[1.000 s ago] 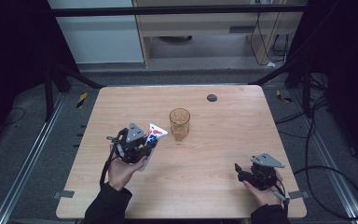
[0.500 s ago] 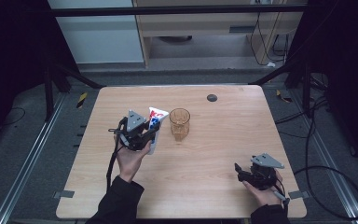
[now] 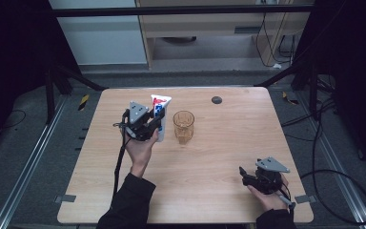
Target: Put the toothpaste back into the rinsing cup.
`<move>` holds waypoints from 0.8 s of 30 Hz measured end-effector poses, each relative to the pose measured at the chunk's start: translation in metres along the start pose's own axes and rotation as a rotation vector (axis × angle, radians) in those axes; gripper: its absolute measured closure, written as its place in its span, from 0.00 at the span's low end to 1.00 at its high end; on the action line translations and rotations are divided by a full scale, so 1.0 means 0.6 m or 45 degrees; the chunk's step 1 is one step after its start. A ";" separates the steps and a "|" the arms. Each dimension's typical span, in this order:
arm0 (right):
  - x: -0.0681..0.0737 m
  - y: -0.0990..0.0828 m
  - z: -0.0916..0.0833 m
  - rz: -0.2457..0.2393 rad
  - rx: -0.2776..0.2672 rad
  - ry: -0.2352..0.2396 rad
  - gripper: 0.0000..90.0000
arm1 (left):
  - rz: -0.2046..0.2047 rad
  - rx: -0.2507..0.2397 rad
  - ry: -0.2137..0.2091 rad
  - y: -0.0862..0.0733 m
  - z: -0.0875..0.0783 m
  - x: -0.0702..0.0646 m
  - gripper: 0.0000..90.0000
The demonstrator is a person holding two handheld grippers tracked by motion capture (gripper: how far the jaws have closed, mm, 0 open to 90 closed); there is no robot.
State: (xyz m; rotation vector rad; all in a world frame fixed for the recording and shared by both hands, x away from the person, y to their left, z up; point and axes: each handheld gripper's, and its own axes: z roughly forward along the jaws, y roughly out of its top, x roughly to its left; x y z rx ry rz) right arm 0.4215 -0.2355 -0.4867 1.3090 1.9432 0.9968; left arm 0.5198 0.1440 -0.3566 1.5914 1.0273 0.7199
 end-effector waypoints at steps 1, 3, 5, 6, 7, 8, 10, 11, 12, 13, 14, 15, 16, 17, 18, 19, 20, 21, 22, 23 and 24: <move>0.000 0.000 0.000 0.005 0.000 0.003 0.28 | -0.003 -0.005 0.002 0.002 0.003 0.000 0.80; -0.001 -0.001 0.001 0.003 -0.001 0.003 0.28 | -0.009 -0.019 0.006 0.004 0.011 -0.001 0.80; -0.001 -0.001 0.002 0.002 -0.001 0.001 0.28 | -0.011 -0.027 0.012 0.005 0.019 -0.004 0.80; -0.001 -0.001 0.002 0.003 -0.002 0.002 0.28 | -0.012 -0.032 0.013 0.005 0.023 -0.005 0.80; -0.001 -0.001 0.002 0.007 -0.003 0.001 0.28 | -0.013 -0.035 0.014 0.006 0.026 -0.006 0.80; -0.001 -0.001 0.002 0.010 -0.003 0.000 0.28 | -0.014 -0.036 0.012 0.006 0.029 -0.007 0.80; -0.003 -0.001 0.002 0.013 -0.004 -0.001 0.28 | -0.015 -0.035 0.008 0.006 0.035 -0.010 0.80; -0.003 -0.001 0.002 0.017 -0.003 -0.002 0.28 | -0.013 -0.037 0.008 0.007 0.038 -0.011 0.80; -0.003 -0.001 0.002 0.019 -0.005 -0.003 0.28 | -0.011 -0.037 0.011 0.007 0.041 -0.012 0.80; -0.003 -0.001 0.001 0.021 -0.006 -0.002 0.28 | -0.013 -0.041 0.015 0.008 0.043 -0.012 0.80; -0.003 -0.001 0.001 0.020 -0.007 -0.002 0.28 | -0.021 -0.047 0.016 0.009 0.046 -0.012 0.80; -0.003 -0.001 0.001 0.020 -0.008 -0.002 0.28 | -0.029 -0.055 0.017 0.010 0.048 -0.011 0.80; -0.003 -0.001 0.002 0.017 -0.008 -0.003 0.28 | -0.035 -0.058 0.019 0.012 0.049 -0.011 0.80; -0.003 -0.001 0.002 0.019 -0.007 -0.002 0.28 | -0.036 -0.059 0.021 0.014 0.052 -0.012 0.80; -0.002 -0.001 0.003 0.020 -0.007 0.001 0.28 | -0.036 -0.063 0.023 0.016 0.054 -0.012 0.80; -0.002 -0.001 0.003 0.021 -0.007 0.003 0.28 | -0.033 -0.062 0.025 0.018 0.055 -0.014 0.80; -0.001 -0.001 0.004 0.026 -0.007 0.006 0.28 | -0.033 -0.067 0.026 0.021 0.057 -0.015 0.80; -0.001 -0.002 0.005 0.023 -0.006 0.007 0.28 | -0.031 -0.072 0.028 0.023 0.057 -0.017 0.80; 0.000 -0.001 0.006 0.033 -0.003 0.014 0.28 | -0.032 -0.080 0.030 0.026 0.058 -0.018 0.80; 0.000 -0.001 0.007 0.023 -0.003 0.010 0.28 | -0.028 -0.095 0.034 0.028 0.059 -0.019 0.80; 0.002 0.000 0.008 0.021 -0.002 0.010 0.28 | -0.034 -0.095 0.028 0.029 0.060 -0.021 0.80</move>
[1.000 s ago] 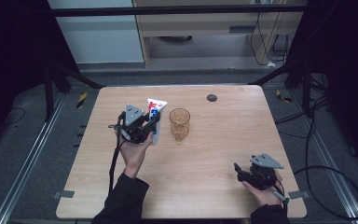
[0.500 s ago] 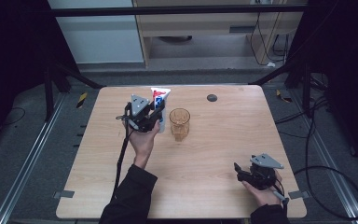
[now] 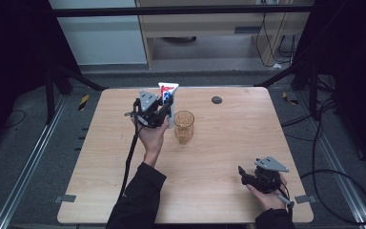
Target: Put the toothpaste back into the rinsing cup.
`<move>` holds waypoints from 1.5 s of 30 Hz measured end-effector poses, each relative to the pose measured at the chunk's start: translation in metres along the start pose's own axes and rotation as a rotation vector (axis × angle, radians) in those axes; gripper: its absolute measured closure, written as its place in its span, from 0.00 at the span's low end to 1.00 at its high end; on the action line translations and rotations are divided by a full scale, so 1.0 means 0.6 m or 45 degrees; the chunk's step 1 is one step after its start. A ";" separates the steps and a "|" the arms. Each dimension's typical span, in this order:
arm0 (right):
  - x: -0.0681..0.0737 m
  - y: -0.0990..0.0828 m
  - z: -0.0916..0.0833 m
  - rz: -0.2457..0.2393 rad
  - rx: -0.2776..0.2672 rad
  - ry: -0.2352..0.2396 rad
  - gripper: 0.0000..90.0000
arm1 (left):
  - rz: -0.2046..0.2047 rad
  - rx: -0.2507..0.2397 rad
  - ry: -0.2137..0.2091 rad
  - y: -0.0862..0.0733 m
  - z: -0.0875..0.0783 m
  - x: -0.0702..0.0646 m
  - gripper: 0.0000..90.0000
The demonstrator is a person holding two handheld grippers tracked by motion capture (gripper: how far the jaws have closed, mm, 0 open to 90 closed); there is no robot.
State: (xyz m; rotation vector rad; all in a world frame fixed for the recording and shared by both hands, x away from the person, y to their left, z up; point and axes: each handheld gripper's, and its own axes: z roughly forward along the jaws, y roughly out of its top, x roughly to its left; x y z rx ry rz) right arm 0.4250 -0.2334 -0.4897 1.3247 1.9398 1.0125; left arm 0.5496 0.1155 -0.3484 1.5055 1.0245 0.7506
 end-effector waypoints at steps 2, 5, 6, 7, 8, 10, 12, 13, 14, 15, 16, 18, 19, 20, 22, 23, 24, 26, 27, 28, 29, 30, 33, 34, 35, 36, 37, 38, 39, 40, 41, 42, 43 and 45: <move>0.003 0.000 0.001 0.007 0.005 0.009 0.28 | 0.006 -0.001 0.000 0.002 0.004 -0.004 0.80; 0.005 0.001 0.003 -0.001 0.005 0.011 0.28 | -0.009 -0.009 -0.008 0.002 0.012 -0.008 0.80; 0.005 0.001 0.003 -0.002 0.005 0.011 0.28 | -0.011 -0.006 -0.012 0.002 0.016 -0.009 0.80; 0.005 0.001 0.003 -0.006 0.004 0.010 0.28 | -0.010 -0.007 -0.012 0.001 0.019 -0.011 0.80; 0.005 0.001 0.003 -0.007 0.004 0.010 0.28 | -0.007 -0.006 -0.010 0.001 0.023 -0.012 0.80; 0.005 0.001 0.003 -0.001 0.004 0.012 0.28 | -0.006 -0.004 -0.012 0.001 0.029 -0.015 0.80; 0.004 0.001 0.003 0.003 0.004 0.013 0.28 | -0.003 -0.014 -0.011 0.001 0.034 -0.016 0.80; 0.003 0.000 0.003 0.004 0.005 0.012 0.28 | -0.015 -0.009 -0.020 0.001 0.036 -0.018 0.80; 0.003 0.000 0.004 0.005 0.007 0.011 0.28 | -0.012 -0.006 -0.020 0.000 0.039 -0.019 0.80; 0.002 0.000 0.004 0.004 0.007 0.011 0.28 | -0.007 -0.003 -0.019 -0.001 0.041 -0.020 0.80; 0.002 0.000 0.005 -0.002 0.009 0.010 0.28 | 0.000 -0.002 -0.017 -0.002 0.043 -0.022 0.80; 0.003 0.000 0.005 -0.005 0.009 0.011 0.28 | 0.010 -0.004 -0.017 -0.003 0.048 -0.023 0.80; 0.003 0.000 0.005 -0.004 0.008 0.013 0.28 | 0.012 -0.004 -0.019 -0.002 0.051 -0.024 0.80; 0.003 0.000 0.005 -0.004 0.008 0.012 0.28 | 0.014 -0.003 -0.023 -0.001 0.054 -0.024 0.80; 0.003 0.000 0.006 -0.008 0.012 0.010 0.28 | 0.013 -0.006 -0.028 0.001 0.059 -0.025 0.80; 0.003 0.000 0.006 -0.007 0.012 0.010 0.28 | 0.012 -0.006 -0.030 0.001 0.062 -0.025 0.80; 0.002 0.000 0.006 -0.004 0.011 0.012 0.28 | 0.011 -0.005 -0.030 0.002 0.065 -0.025 0.80; 0.001 0.000 0.004 0.005 0.008 0.008 0.28 | 0.016 -0.006 -0.030 0.003 0.070 -0.026 0.80; 0.001 0.000 0.004 0.005 0.007 0.009 0.28 | 0.019 -0.005 -0.030 0.003 0.072 -0.026 0.80; 0.001 0.000 0.004 0.004 0.007 0.008 0.28 | 0.021 -0.001 -0.028 0.003 0.075 -0.025 0.80; 0.001 -0.001 0.004 0.004 0.008 0.009 0.28 | 0.024 0.002 -0.027 0.003 0.077 -0.025 0.80; 0.001 -0.001 0.005 0.004 0.011 0.008 0.28 | 0.024 0.004 -0.027 0.002 0.080 -0.024 0.80; 0.001 -0.001 0.005 0.003 0.011 0.008 0.28 | 0.021 0.018 -0.026 -0.003 0.086 -0.021 0.80; 0.000 -0.001 0.005 0.002 0.010 0.009 0.28 | 0.027 0.024 -0.025 -0.005 0.089 -0.020 0.80; 0.000 -0.001 0.005 0.008 0.015 0.008 0.28 | 0.027 0.029 -0.024 -0.007 0.091 -0.020 0.80; 0.000 -0.001 0.005 0.011 0.017 0.007 0.28 | 0.024 0.034 -0.026 -0.009 0.094 -0.020 0.80; 0.000 0.000 0.005 0.010 0.017 0.007 0.28 | 0.024 0.038 -0.031 -0.010 0.096 -0.020 0.80; 0.000 0.000 0.004 0.009 0.016 0.006 0.28 | 0.031 0.040 -0.035 -0.012 0.098 -0.020 0.80; 0.000 -0.001 0.005 0.006 0.014 0.007 0.28 | 0.034 0.044 -0.040 -0.013 0.100 -0.020 0.80; 0.000 -0.001 0.005 0.007 0.015 0.007 0.28 | 0.038 0.044 -0.048 -0.015 0.102 -0.020 0.80; 0.000 -0.001 0.005 0.005 0.016 0.005 0.28 | 0.036 0.048 -0.051 -0.017 0.104 -0.019 0.80; 0.000 -0.001 0.005 0.005 0.016 0.006 0.28 | 0.032 0.055 -0.050 -0.018 0.106 -0.018 0.80; 0.000 -0.001 0.005 0.003 0.016 0.004 0.28 | 0.030 0.059 -0.047 -0.020 0.108 -0.018 0.80; 0.001 -0.001 0.005 0.005 0.016 0.004 0.28 | 0.035 0.069 -0.041 -0.023 0.112 -0.017 0.80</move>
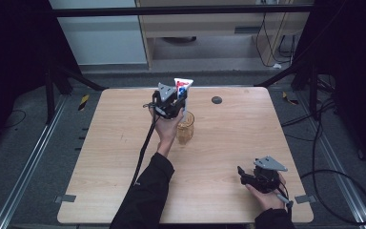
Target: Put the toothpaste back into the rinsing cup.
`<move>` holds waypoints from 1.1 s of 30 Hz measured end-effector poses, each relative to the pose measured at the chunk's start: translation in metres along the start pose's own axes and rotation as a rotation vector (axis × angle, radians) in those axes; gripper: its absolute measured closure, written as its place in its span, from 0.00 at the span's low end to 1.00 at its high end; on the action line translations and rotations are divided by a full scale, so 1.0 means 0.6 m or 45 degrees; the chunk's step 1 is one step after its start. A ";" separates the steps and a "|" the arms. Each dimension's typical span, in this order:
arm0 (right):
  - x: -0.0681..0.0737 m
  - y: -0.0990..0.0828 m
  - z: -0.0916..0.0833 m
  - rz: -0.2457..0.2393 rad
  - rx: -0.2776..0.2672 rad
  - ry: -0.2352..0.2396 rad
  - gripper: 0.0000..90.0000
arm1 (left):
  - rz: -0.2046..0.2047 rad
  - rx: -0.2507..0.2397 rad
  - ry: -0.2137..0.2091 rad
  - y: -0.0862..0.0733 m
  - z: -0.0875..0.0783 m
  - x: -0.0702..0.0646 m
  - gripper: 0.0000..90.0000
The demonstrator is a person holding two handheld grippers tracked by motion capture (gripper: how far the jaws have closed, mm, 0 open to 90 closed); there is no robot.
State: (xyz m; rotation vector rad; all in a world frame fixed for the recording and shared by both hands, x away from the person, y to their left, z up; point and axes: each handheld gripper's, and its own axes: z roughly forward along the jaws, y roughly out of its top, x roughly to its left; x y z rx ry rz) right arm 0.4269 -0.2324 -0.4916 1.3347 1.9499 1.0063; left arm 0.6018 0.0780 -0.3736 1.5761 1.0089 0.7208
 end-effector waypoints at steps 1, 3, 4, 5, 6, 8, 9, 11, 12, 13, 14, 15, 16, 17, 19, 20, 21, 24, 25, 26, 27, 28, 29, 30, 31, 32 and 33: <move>0.000 0.000 0.000 -0.001 -0.001 -0.001 0.28 | 0.005 0.005 0.004 -0.001 0.001 0.001 0.80; -0.001 0.000 0.000 -0.002 0.000 0.000 0.28 | 0.002 0.008 0.004 -0.004 0.004 0.001 0.80; -0.001 0.000 0.000 -0.004 0.001 -0.002 0.28 | 0.003 0.009 0.002 -0.005 0.005 0.001 0.80; 0.000 0.000 0.000 -0.002 0.001 -0.001 0.28 | 0.005 0.011 0.001 -0.006 0.007 0.000 0.80; 0.000 0.000 0.001 -0.002 0.001 -0.001 0.28 | 0.008 0.014 0.000 -0.008 0.008 -0.001 0.80; 0.000 0.000 0.000 -0.002 0.002 0.000 0.28 | 0.014 0.020 -0.003 -0.010 0.011 -0.002 0.80; 0.001 0.000 0.000 -0.002 0.002 0.000 0.28 | 0.016 0.024 -0.004 -0.012 0.012 -0.002 0.80; 0.000 0.000 0.000 -0.004 0.002 0.000 0.28 | 0.022 0.028 -0.006 -0.015 0.014 -0.003 0.80; 0.001 0.000 0.000 -0.003 0.002 0.000 0.28 | 0.024 0.035 -0.007 -0.017 0.015 -0.003 0.80; 0.000 0.000 0.000 -0.004 0.001 0.001 0.28 | 0.022 0.038 -0.011 -0.018 0.015 -0.003 0.80; 0.000 0.000 0.000 -0.004 0.002 0.001 0.28 | 0.017 0.040 -0.017 -0.020 0.016 -0.004 0.80; 0.000 0.000 0.000 -0.004 0.002 0.001 0.28 | 0.014 0.037 -0.021 -0.022 0.017 -0.003 0.80; 0.001 0.000 0.001 -0.003 -0.001 0.002 0.28 | 0.015 0.043 -0.022 -0.023 0.017 -0.003 0.80; 0.001 0.000 0.000 -0.004 -0.002 0.002 0.28 | 0.016 0.046 -0.022 -0.025 0.018 -0.003 0.80; 0.001 0.000 0.001 -0.004 -0.002 0.005 0.28 | 0.013 0.051 -0.022 -0.029 0.019 -0.003 0.80; 0.001 0.000 0.001 -0.005 -0.001 0.006 0.28 | 0.015 0.052 -0.022 -0.031 0.019 -0.002 0.80; 0.001 0.000 0.001 -0.012 -0.002 0.003 0.28 | 0.014 0.057 -0.023 -0.033 0.020 -0.002 0.80; 0.001 0.000 0.002 -0.013 0.000 0.002 0.28 | 0.019 0.070 -0.025 -0.040 0.022 -0.003 0.80; 0.001 0.000 0.002 -0.017 -0.001 0.002 0.28 | 0.018 0.073 -0.025 -0.043 0.023 -0.003 0.80; 0.001 0.000 0.002 -0.016 -0.002 0.002 0.28 | 0.018 0.076 -0.028 -0.045 0.023 -0.004 0.80; 0.001 0.000 0.001 -0.017 -0.002 0.002 0.28 | 0.017 0.078 -0.029 -0.048 0.024 -0.004 0.80; 0.002 0.000 0.001 -0.014 -0.002 0.002 0.28 | 0.020 0.083 -0.030 -0.051 0.024 -0.005 0.80; 0.001 0.000 0.001 -0.014 -0.001 0.002 0.28 | 0.022 0.086 -0.031 -0.054 0.024 -0.005 0.80; 0.001 0.000 0.001 -0.014 -0.001 0.003 0.28 | 0.017 0.088 -0.033 -0.057 0.024 -0.006 0.80; 0.001 0.000 0.001 -0.014 -0.001 0.003 0.28 | 0.012 0.089 -0.034 -0.060 0.025 -0.007 0.80; 0.001 0.000 0.001 -0.014 -0.002 0.003 0.28 | 0.014 0.094 -0.034 -0.063 0.026 -0.008 0.80; 0.001 0.000 0.001 -0.014 -0.001 0.004 0.28 | 0.017 0.099 -0.036 -0.065 0.027 -0.008 0.80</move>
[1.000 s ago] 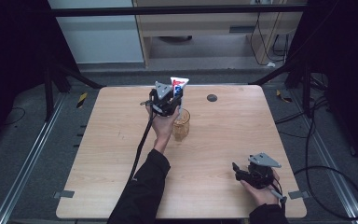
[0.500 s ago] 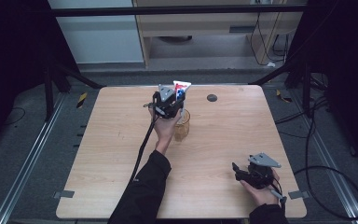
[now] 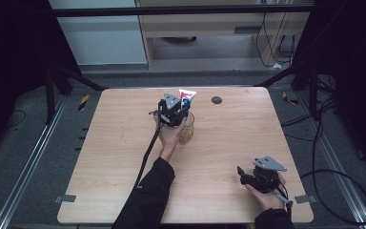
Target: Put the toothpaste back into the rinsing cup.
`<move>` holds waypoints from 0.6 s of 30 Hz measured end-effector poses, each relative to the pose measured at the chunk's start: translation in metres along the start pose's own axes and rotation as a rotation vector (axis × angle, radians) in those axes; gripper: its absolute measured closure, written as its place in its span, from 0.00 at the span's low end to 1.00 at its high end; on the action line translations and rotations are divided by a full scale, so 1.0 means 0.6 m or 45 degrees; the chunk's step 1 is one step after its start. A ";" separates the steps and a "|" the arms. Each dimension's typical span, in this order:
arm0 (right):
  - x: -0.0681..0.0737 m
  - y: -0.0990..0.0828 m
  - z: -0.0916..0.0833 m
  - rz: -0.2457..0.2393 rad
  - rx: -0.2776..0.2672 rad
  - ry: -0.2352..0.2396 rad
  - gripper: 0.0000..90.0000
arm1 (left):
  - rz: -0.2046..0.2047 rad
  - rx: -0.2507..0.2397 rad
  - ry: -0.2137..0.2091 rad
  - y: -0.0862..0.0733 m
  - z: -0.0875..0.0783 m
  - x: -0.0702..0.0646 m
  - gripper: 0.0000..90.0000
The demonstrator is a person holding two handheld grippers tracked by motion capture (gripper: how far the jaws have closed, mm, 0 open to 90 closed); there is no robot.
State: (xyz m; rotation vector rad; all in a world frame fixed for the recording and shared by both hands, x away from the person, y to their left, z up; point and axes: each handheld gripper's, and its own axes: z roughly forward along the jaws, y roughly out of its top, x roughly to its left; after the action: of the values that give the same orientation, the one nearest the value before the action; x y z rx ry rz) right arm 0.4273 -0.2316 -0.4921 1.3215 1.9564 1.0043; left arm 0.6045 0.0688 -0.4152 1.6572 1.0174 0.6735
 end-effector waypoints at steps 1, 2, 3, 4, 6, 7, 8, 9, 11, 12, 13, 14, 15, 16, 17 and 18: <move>0.000 0.000 0.000 -0.001 0.001 -0.001 0.28 | 0.004 0.008 0.000 -0.002 0.000 0.000 0.80; 0.000 0.000 0.000 -0.002 0.000 -0.003 0.28 | 0.003 0.010 -0.002 -0.004 0.001 0.000 0.80; 0.000 0.000 0.000 0.000 -0.001 -0.001 0.28 | 0.004 0.011 -0.002 -0.007 0.001 -0.001 0.80; 0.000 0.000 0.000 -0.001 -0.001 -0.001 0.28 | 0.004 0.015 -0.004 -0.009 0.001 -0.001 0.80; 0.000 0.000 0.000 0.001 0.002 -0.002 0.28 | 0.007 0.021 -0.004 -0.013 0.002 -0.002 0.79; 0.000 0.000 0.000 0.000 0.003 -0.003 0.28 | 0.006 0.021 -0.005 -0.015 0.002 -0.002 0.79; 0.000 0.000 0.000 -0.001 0.004 -0.002 0.28 | 0.000 0.019 -0.008 -0.017 0.001 -0.001 0.79; 0.000 0.000 0.000 0.000 0.003 -0.002 0.28 | -0.002 0.017 -0.008 -0.018 0.000 0.000 0.79; -0.001 0.000 0.000 0.001 0.002 -0.002 0.28 | -0.001 0.021 -0.010 -0.020 -0.002 0.000 0.79; 0.000 0.000 0.000 0.002 0.003 -0.003 0.28 | 0.001 0.025 -0.011 -0.021 -0.002 0.000 0.79; 0.000 0.000 0.000 0.002 0.004 -0.003 0.28 | 0.001 0.026 -0.011 -0.023 -0.003 0.000 0.79; 0.000 0.000 0.001 0.000 0.005 -0.004 0.28 | 0.000 0.030 -0.011 -0.025 -0.004 0.000 0.79; 0.000 0.000 0.001 -0.001 0.005 -0.005 0.28 | -0.005 0.034 -0.015 -0.027 -0.004 0.001 0.79; 0.001 0.000 0.000 0.005 0.007 -0.002 0.28 | -0.004 0.040 -0.016 -0.029 -0.004 0.001 0.79; 0.000 0.000 0.001 0.005 0.007 -0.002 0.28 | -0.001 0.046 -0.018 -0.032 -0.004 0.001 0.79; 0.000 0.000 0.001 0.005 0.008 -0.002 0.28 | -0.003 0.051 -0.017 -0.034 -0.004 0.001 0.78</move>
State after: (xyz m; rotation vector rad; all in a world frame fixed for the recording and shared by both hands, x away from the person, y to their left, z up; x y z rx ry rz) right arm 0.4275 -0.2313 -0.4924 1.3298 1.9578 0.9997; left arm 0.5971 0.0729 -0.4339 1.6932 1.0291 0.6433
